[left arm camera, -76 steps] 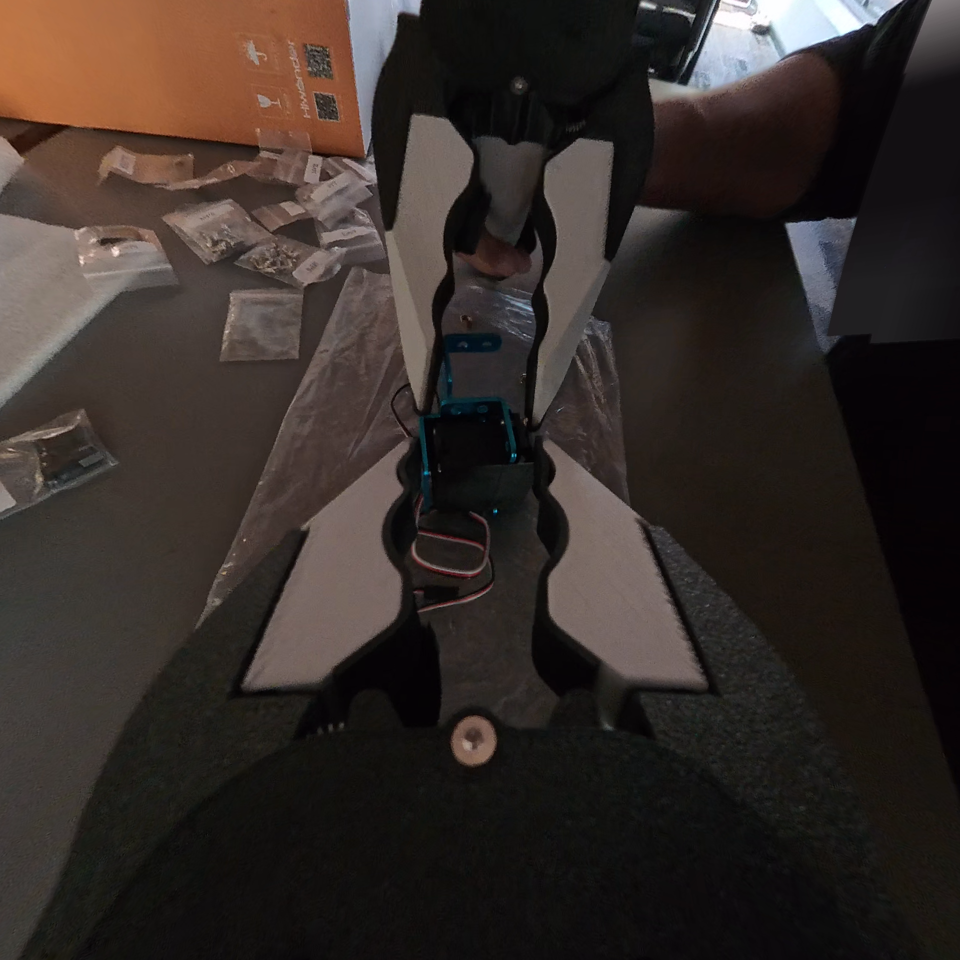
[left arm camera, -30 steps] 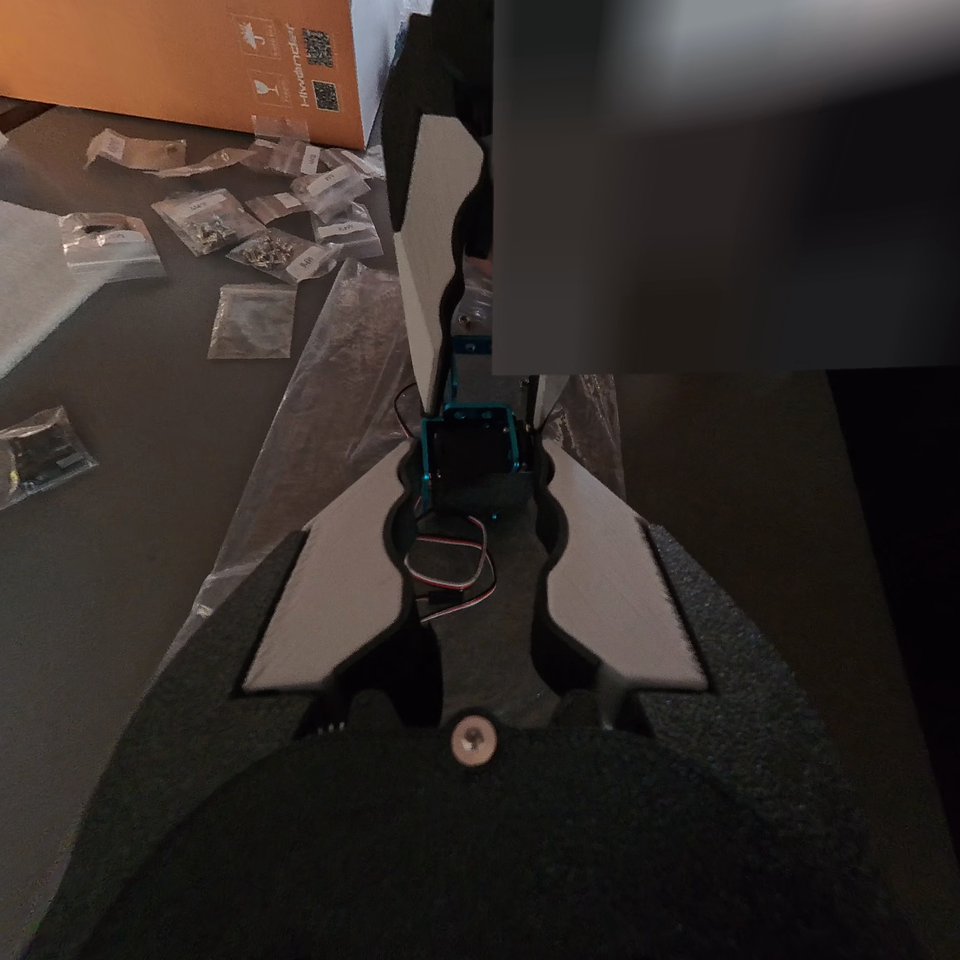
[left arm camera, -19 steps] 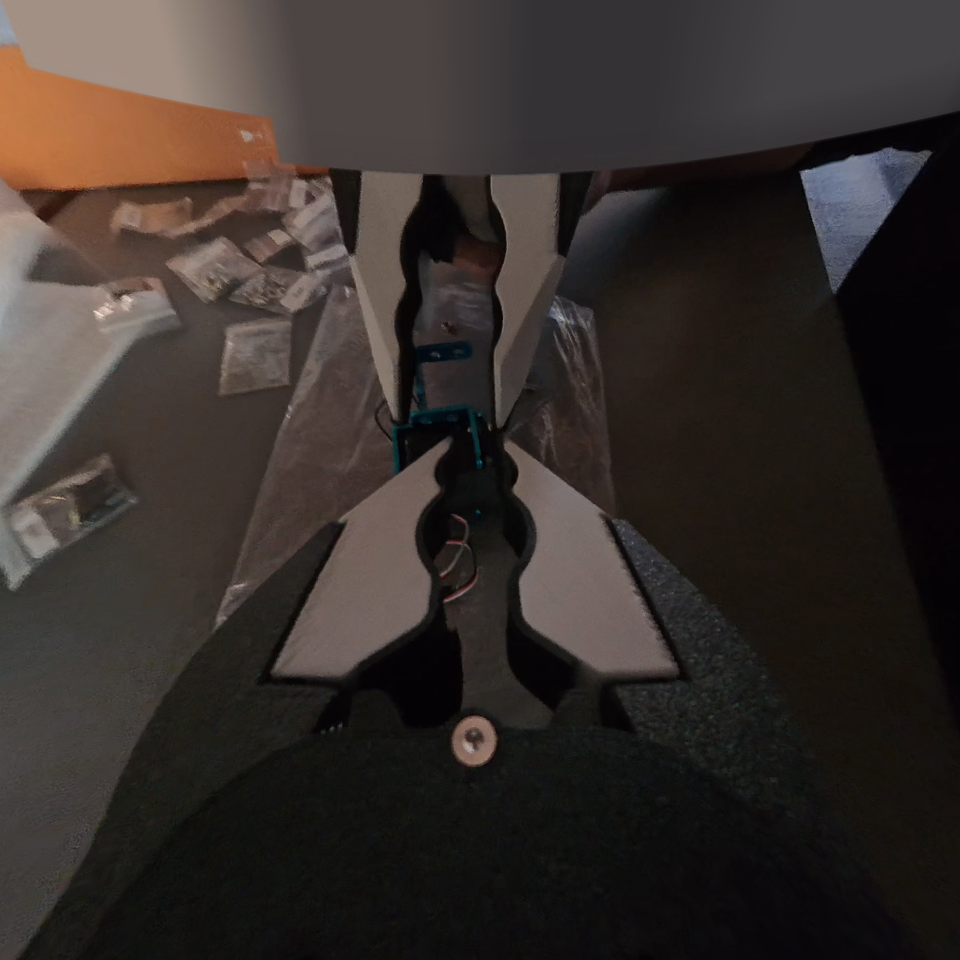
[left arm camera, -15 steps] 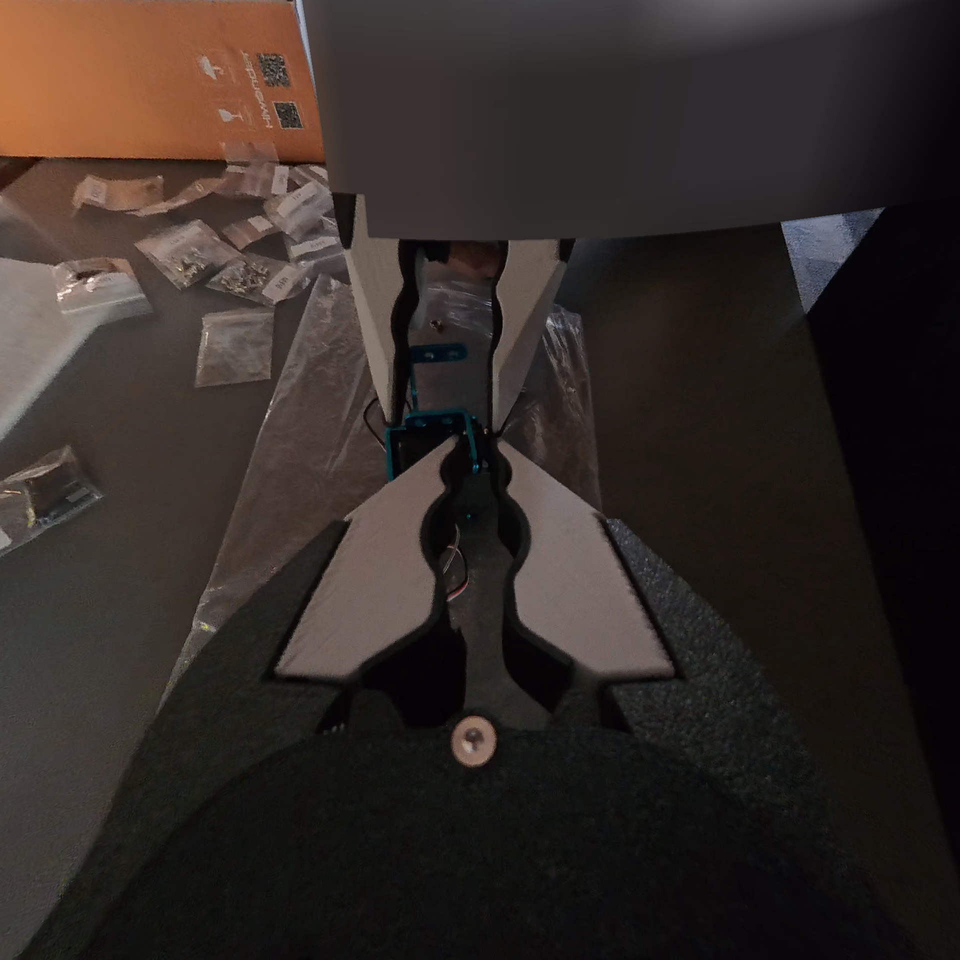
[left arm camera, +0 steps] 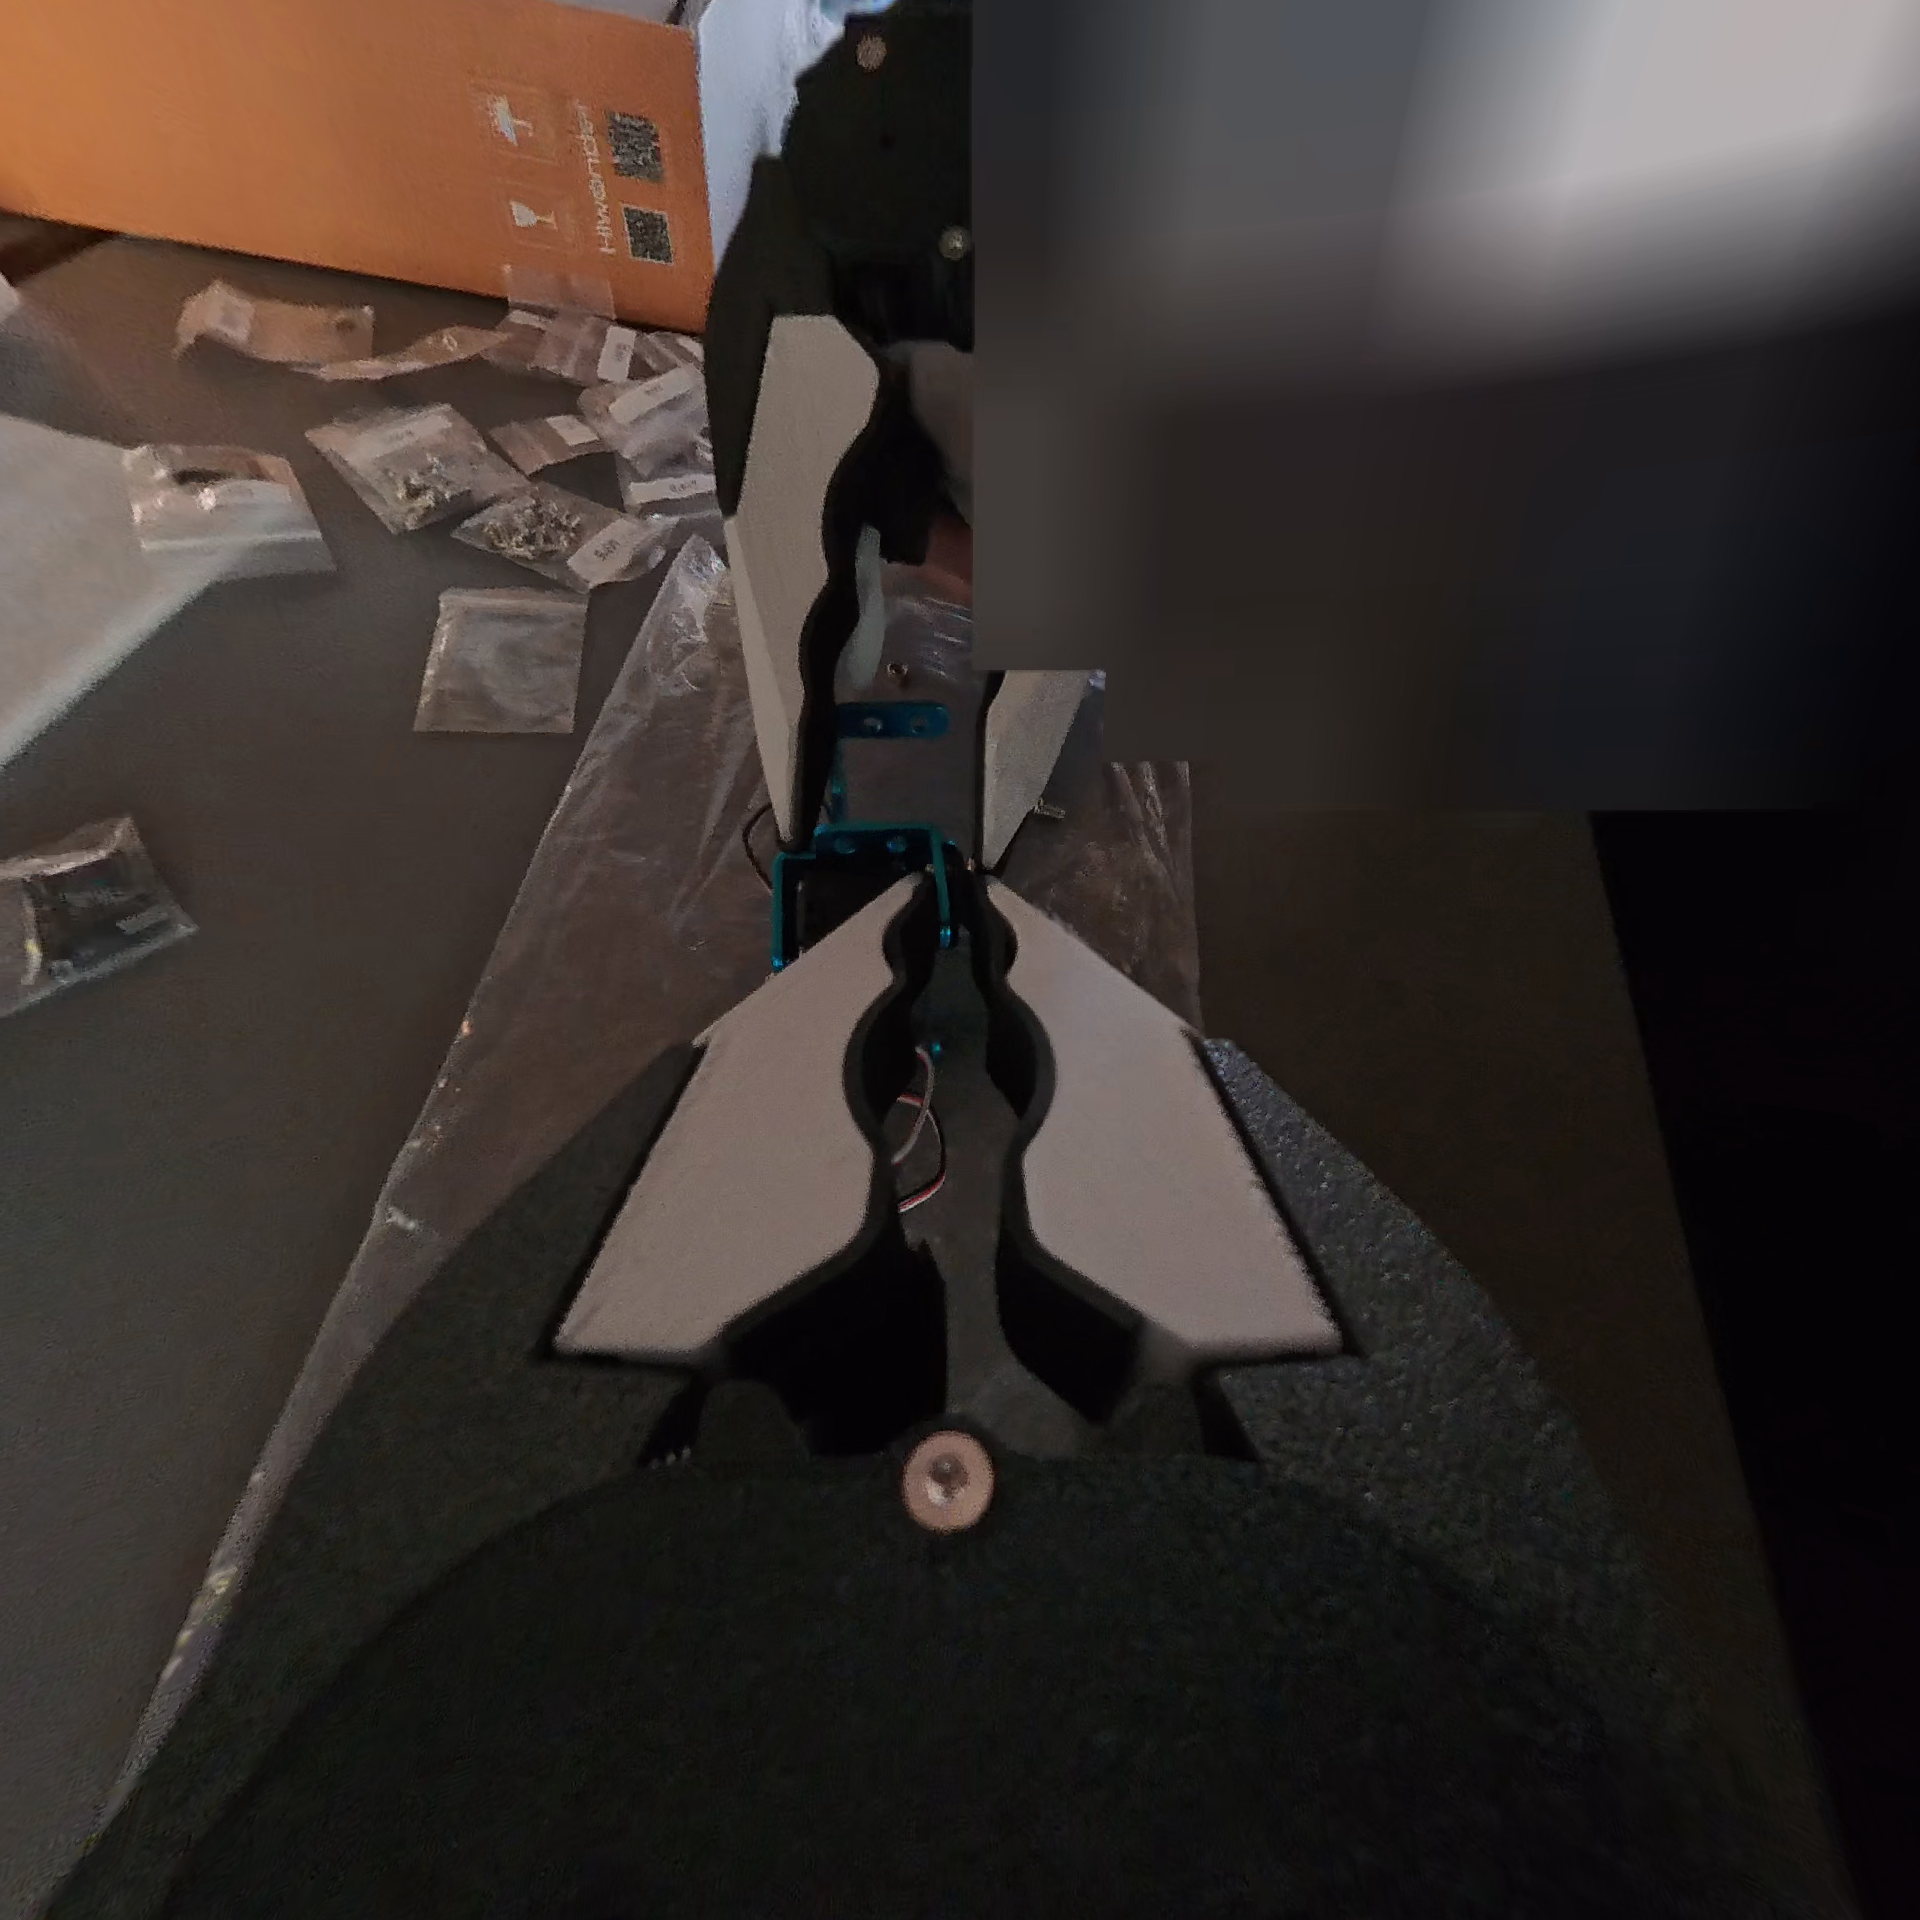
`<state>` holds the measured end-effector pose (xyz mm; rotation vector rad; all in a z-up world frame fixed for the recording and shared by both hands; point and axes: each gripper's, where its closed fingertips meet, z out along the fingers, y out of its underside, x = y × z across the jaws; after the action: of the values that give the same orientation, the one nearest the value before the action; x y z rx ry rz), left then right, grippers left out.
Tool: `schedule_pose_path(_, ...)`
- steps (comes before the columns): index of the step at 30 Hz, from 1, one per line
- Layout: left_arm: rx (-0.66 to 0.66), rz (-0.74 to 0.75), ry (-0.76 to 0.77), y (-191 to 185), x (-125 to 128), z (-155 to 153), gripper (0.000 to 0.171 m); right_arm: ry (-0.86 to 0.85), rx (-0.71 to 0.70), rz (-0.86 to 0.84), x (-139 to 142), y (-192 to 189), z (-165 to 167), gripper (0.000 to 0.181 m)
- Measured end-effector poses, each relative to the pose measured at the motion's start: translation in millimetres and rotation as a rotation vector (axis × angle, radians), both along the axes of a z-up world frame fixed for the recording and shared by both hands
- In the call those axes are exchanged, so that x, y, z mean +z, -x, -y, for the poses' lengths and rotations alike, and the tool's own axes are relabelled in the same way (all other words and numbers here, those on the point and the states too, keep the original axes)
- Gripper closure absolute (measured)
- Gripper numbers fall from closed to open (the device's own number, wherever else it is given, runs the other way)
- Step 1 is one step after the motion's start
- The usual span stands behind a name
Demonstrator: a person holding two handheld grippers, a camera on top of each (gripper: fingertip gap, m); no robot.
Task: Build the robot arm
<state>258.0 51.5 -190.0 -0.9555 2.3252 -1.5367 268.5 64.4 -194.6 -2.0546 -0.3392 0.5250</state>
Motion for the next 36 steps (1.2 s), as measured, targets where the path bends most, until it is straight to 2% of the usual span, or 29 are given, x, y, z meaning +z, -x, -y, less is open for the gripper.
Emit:
schedule_pose_path(2,0.016,-0.07,0.067,-1,1,2,0.166,0.016,0.008,-0.078,4,-2,3,0.148)
schedule_pose_path(5,0.096,-0.187,0.174,-12,4,-9,0.166,-0.036,-0.043,-0.112,18,-19,9,0.128)
schedule_pose_path(7,0.173,-0.305,0.308,-23,5,-22,0.166,-0.041,-0.11,-0.033,22,-36,15,0.129)
schedule_pose_path(9,0.25,-0.437,0.46,-32,3,-35,0.166,0.003,-0.166,0.148,12,-46,18,0.127)
schedule_pose_path(12,0.35,-0.567,0.62,-41,-2,-49,0.166,0.027,-0.216,0.227,5,-33,11,0.129)
schedule_pose_path(16,0.471,-0.664,0.761,-46,-8,-64,0.166,0.092,-0.222,0.202,-10,-15,-4,0.125)
schedule_pose_path(20,0.517,-0.669,0.79,-40,-9,-69,0.165,0.099,-0.268,0.18,-13,-13,-19,0.133)
schedule_pose_path(22,0.519,-0.651,0.761,-34,-9,-69,0.165,0.122,-0.281,0.192,-19,-14,-27,0.138)
schedule_pose_path(23,0.521,-0.629,0.723,-31,-9,-70,0.164,0.143,-0.272,0.215,-24,-15,-28,0.146)
schedule_pose_path(27,0.506,-0.455,0.503,-23,-6,-88,0.157,0.14,-0.231,0.236,-19,-21,-31,0.154)
schedule_pose_path(31,0.349,-0.284,0.277,-18,6,-91,0.138,0.224,-0.119,-0.019,-9,-32,-32,0.154)
schedule_pose_path(36,0.177,0.005,-0.171,-24,-3,-86,0.137,0.34,-0.079,-0.315,-9,-55,-34,0.154)
